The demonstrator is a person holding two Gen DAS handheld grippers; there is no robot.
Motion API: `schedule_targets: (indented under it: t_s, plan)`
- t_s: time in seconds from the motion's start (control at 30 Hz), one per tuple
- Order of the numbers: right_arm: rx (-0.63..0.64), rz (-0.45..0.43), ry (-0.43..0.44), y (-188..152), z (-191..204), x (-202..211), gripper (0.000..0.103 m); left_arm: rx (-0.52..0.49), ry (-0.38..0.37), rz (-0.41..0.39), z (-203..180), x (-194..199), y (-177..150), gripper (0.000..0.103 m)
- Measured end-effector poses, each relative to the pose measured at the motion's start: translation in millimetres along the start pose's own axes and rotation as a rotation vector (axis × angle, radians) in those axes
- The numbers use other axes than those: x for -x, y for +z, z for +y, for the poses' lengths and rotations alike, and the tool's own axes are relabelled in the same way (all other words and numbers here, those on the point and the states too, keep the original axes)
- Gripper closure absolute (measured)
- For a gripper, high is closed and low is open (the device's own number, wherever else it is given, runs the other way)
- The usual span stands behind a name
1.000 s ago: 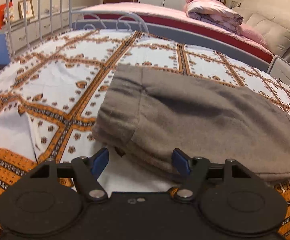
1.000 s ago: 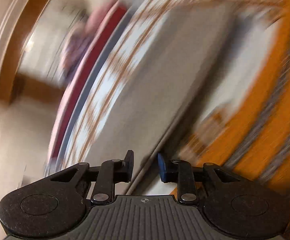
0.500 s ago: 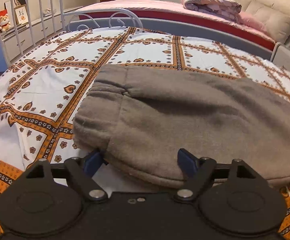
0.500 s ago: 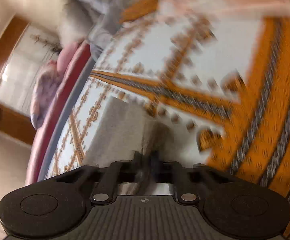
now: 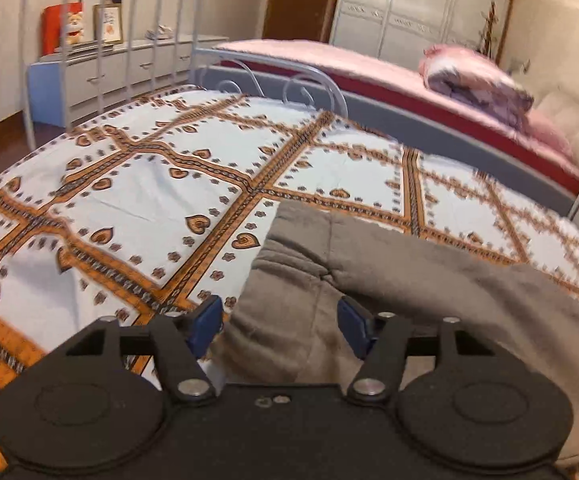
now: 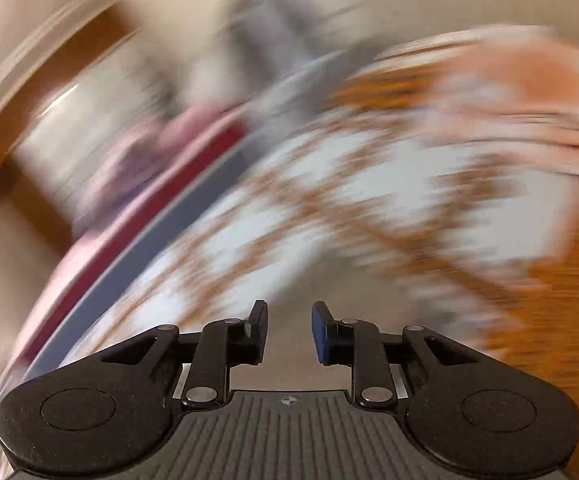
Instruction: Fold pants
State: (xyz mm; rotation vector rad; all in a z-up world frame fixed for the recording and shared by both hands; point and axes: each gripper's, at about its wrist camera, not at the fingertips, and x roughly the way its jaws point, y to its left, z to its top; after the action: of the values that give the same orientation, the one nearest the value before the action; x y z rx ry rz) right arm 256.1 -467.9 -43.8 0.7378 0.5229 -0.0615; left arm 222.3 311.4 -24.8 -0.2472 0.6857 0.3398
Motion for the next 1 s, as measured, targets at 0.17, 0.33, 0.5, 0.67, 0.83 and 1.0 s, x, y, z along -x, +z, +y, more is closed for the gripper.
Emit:
schedule_targets:
  t_s: [0.17, 0.33, 0.5, 0.67, 0.83, 1.0]
  plan:
    - [0.319, 0.164, 0.241, -51, 134, -57, 0.078, -0.001, 0.002, 0.018, -5, -18, 8, 0.051]
    - [0.513, 0.318, 0.403, -115, 233, -118, 0.078, -0.009, -0.034, 0.013, -2, -27, 9, 0.046]
    - [0.622, 0.422, 0.504, -159, 288, -183, 0.078, -0.01, -0.083, 0.033, 4, -47, 22, 0.044]
    - [0.696, 0.541, 0.567, -184, 326, -235, 0.078, 0.023, -0.151, 0.026, 10, -63, 38, 0.047]
    - [0.752, 0.629, 0.626, -202, 346, -260, 0.078, 0.018, -0.221, 0.064, 6, -82, 39, 0.047]
    - [0.775, 0.752, 0.708, -210, 353, -265, 0.078, -0.013, -0.26, 0.103, 2, -86, 29, 0.049]
